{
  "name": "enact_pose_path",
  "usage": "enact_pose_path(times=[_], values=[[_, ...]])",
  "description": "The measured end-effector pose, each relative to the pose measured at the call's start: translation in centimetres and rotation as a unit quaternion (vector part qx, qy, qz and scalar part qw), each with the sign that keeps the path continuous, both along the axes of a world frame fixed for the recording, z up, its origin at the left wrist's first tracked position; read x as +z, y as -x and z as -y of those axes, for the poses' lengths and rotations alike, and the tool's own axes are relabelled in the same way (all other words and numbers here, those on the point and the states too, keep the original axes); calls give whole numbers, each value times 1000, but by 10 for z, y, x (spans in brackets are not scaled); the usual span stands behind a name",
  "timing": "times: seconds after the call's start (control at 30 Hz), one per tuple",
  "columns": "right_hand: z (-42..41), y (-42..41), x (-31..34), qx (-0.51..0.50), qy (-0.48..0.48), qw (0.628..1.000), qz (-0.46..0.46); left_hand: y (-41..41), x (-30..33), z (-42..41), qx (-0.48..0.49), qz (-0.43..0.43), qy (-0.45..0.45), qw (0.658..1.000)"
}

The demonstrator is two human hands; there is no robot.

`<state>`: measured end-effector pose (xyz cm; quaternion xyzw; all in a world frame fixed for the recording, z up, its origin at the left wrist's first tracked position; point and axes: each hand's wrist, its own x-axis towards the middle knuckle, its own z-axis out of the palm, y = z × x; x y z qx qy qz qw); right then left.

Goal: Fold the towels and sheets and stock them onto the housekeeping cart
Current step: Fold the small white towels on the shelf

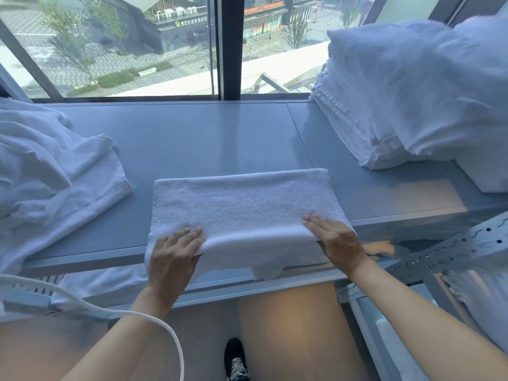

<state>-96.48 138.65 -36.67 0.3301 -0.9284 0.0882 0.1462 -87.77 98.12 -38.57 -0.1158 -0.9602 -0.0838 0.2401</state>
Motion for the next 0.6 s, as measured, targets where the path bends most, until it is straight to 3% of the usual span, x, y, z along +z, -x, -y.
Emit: enact_pose_path(times=[0.23, 0.6], values=[[-26, -45, 16, -32, 26, 999, 6, -54, 16, 4, 18, -4, 1, 1000], [-95, -181, 34, -78, 80, 993, -28, -185, 49, -47, 59, -3, -31, 998]])
